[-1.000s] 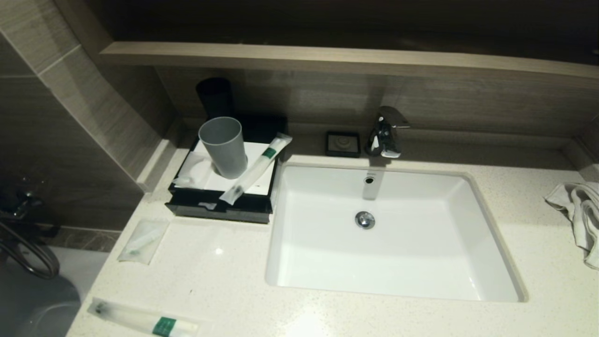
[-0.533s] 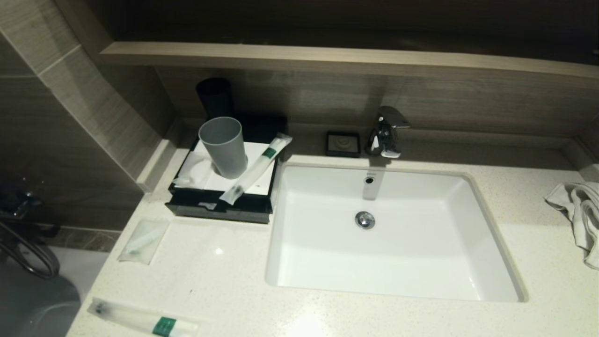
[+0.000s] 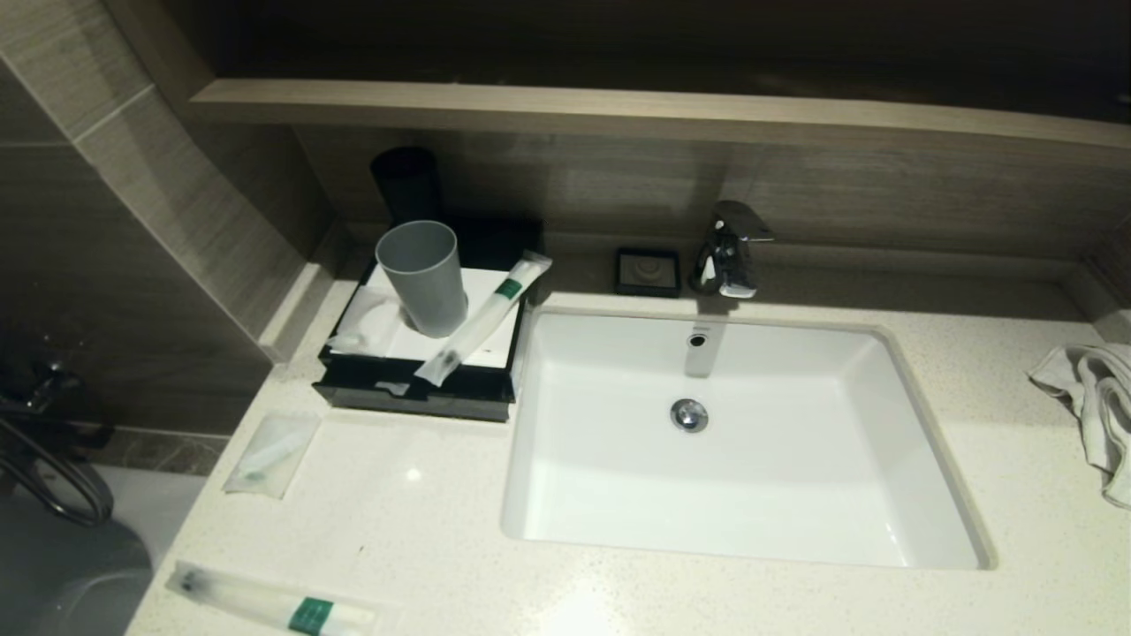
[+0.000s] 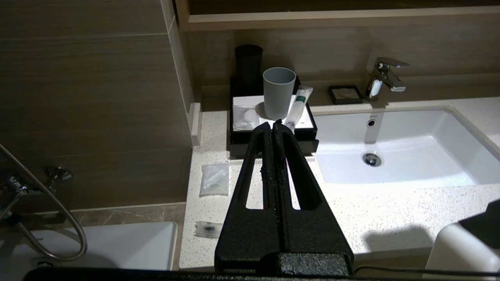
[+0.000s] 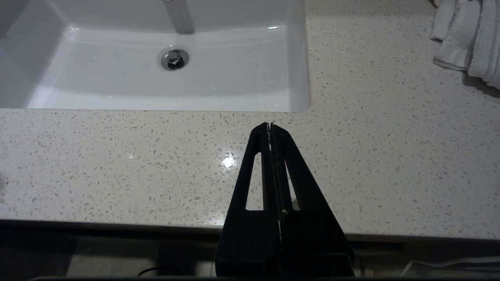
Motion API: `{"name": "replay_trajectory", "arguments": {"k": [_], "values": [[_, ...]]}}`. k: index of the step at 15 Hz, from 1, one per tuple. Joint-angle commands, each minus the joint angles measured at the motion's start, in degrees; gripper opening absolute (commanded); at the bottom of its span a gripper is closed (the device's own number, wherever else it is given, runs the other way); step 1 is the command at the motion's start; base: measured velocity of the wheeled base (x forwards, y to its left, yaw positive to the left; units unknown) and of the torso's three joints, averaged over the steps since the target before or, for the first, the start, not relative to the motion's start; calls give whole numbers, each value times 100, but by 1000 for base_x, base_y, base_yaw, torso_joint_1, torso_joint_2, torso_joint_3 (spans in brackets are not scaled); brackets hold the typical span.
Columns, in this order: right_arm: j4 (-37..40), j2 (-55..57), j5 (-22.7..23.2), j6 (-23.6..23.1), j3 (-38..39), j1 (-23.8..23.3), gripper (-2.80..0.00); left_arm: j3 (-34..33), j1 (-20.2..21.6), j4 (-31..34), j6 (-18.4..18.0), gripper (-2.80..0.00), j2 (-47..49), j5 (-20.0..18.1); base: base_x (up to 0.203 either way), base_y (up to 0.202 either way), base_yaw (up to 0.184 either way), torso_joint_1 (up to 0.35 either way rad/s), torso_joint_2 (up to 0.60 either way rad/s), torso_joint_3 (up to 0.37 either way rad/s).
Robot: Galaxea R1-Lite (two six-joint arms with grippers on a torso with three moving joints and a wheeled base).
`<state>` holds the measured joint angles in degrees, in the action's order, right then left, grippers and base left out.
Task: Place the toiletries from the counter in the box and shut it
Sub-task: Open the drawer
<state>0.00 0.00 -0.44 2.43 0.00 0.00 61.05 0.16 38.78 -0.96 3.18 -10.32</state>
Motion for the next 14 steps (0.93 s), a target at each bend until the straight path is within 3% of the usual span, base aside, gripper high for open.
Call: {"name": "replay_trajectory", "arguments": {"k": [1,4,9,14], "values": [[0,9,0,-5,0,0,-280,682,12,22,130,-280,1199,66,0,0,0,0,0,0],[0,7,0,-5,0,0,-280,1136,44,15,303,-280,2112,55,0,0,0,0,0,0],[0,0,0,3,0,0,-280,902,49,33,327,-280,2699,-17,0,0,0,0,0,0],[0,0,0,3,0,0,-280,337,54,32,252,-280,2850,-626,0,0,0,0,0,0]]}}
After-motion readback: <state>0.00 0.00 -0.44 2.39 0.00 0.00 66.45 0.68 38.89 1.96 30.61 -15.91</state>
